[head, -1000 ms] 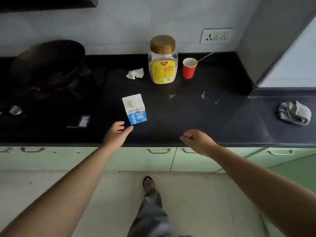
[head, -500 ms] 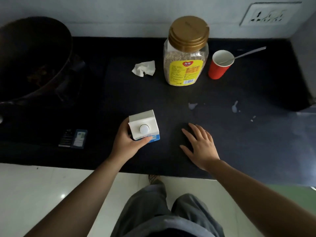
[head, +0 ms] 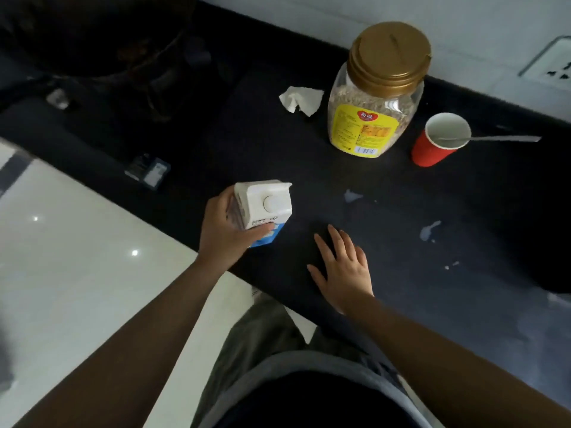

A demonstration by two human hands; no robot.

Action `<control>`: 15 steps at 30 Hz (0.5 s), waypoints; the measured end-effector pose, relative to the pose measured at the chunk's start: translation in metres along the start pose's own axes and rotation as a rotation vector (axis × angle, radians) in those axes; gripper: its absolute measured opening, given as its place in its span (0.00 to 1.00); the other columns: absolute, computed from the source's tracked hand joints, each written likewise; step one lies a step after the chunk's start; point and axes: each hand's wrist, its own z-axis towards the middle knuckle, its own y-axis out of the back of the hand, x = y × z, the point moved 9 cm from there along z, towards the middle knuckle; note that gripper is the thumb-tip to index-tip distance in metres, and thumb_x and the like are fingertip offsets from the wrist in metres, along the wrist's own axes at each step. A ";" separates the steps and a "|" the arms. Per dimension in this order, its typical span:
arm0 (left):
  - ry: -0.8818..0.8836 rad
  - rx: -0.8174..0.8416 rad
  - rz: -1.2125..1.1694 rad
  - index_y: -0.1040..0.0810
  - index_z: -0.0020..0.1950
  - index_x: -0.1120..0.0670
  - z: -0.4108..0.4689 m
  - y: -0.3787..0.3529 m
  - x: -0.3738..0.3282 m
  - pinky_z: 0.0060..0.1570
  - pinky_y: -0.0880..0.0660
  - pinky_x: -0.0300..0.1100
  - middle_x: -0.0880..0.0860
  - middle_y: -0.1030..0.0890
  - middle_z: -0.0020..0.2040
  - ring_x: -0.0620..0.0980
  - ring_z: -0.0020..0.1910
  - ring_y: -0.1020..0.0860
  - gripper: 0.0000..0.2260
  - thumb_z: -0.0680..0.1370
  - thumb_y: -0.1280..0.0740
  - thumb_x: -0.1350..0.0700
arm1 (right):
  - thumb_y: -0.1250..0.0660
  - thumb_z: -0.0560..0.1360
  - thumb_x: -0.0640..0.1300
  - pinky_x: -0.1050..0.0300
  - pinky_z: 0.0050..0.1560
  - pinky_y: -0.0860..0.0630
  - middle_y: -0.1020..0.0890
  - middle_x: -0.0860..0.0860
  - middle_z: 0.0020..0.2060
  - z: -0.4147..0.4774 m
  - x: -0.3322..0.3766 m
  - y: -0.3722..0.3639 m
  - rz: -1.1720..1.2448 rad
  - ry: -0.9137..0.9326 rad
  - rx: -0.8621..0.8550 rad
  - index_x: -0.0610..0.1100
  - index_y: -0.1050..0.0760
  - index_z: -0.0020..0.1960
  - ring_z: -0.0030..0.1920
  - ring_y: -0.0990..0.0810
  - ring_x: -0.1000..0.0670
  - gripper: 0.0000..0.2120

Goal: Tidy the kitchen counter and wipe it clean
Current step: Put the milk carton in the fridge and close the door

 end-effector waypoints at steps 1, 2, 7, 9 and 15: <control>0.025 -0.037 -0.013 0.31 0.63 0.46 -0.010 0.000 0.002 0.55 0.24 0.47 0.45 0.29 0.58 0.47 0.61 0.26 0.35 0.60 0.20 0.52 | 0.50 0.75 0.61 0.46 0.66 0.35 0.37 0.45 0.73 0.001 -0.003 0.001 -0.021 0.040 0.015 0.49 0.39 0.72 0.72 0.37 0.43 0.29; 0.046 -0.068 -0.035 0.30 0.61 0.44 -0.021 0.001 0.004 0.53 0.23 0.46 0.43 0.28 0.56 0.47 0.60 0.26 0.33 0.60 0.20 0.51 | 0.51 0.75 0.61 0.46 0.65 0.34 0.35 0.45 0.72 0.002 -0.005 0.003 -0.034 0.071 0.020 0.49 0.38 0.71 0.71 0.35 0.43 0.29; 0.173 -0.179 -0.128 0.27 0.53 0.40 -0.081 0.014 0.015 0.45 0.23 0.39 0.41 0.21 0.50 0.42 0.52 0.22 0.27 0.57 0.23 0.43 | 0.50 0.77 0.59 0.43 0.68 0.39 0.40 0.45 0.74 -0.003 -0.006 0.004 0.005 0.162 0.034 0.47 0.40 0.72 0.73 0.41 0.42 0.28; 0.214 -0.218 -0.129 0.27 0.56 0.45 -0.103 0.020 0.022 0.44 0.22 0.40 0.43 0.21 0.52 0.44 0.52 0.22 0.30 0.57 0.25 0.40 | 0.47 0.78 0.56 0.43 0.70 0.43 0.41 0.46 0.75 -0.007 0.000 0.006 0.044 0.185 0.073 0.46 0.40 0.72 0.74 0.45 0.44 0.26; 0.347 -0.407 -0.220 0.32 0.57 0.41 -0.175 0.042 0.053 0.43 0.28 0.33 0.39 0.24 0.52 0.40 0.51 0.25 0.27 0.63 0.23 0.45 | 0.43 0.78 0.53 0.53 0.62 0.31 0.27 0.47 0.63 -0.047 0.050 0.017 0.295 0.396 0.229 0.44 0.30 0.65 0.63 0.29 0.47 0.20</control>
